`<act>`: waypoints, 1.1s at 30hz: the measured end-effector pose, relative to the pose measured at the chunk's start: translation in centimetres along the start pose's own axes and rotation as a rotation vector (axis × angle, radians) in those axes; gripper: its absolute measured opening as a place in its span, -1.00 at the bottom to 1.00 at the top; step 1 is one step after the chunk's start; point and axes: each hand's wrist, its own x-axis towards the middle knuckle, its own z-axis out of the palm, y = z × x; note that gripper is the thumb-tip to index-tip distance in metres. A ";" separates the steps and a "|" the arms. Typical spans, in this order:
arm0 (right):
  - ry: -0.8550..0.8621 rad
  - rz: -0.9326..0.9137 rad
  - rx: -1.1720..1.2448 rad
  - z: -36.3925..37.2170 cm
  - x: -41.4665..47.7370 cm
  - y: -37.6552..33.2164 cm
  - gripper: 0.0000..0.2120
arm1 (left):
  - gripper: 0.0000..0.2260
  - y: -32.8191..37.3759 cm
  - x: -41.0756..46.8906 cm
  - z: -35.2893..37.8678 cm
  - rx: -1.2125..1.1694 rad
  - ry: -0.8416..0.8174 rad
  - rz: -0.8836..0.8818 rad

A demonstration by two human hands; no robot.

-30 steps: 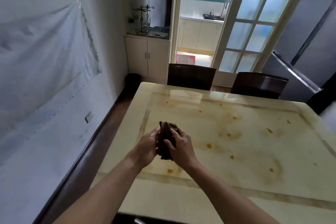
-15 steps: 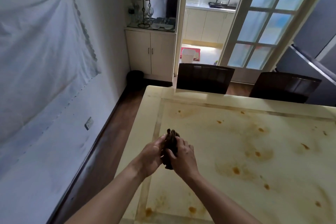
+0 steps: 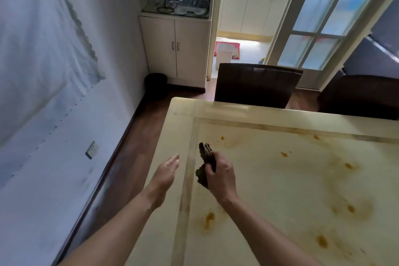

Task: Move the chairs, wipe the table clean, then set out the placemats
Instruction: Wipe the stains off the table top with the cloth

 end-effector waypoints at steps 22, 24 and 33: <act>-0.352 -0.184 -0.673 12.0 17.2 2.0 -0.47 | -0.55 -4.0 18.2 -3.1 1.023 0.258 0.231; -0.348 -0.179 -0.665 12.4 19.3 1.7 -0.48 | -0.48 -4.5 18.9 -3.1 1.020 0.297 0.271; -0.325 -0.163 -0.659 14.1 27.6 0.1 -0.48 | -0.23 -5.1 19.6 -3.0 0.965 0.326 0.274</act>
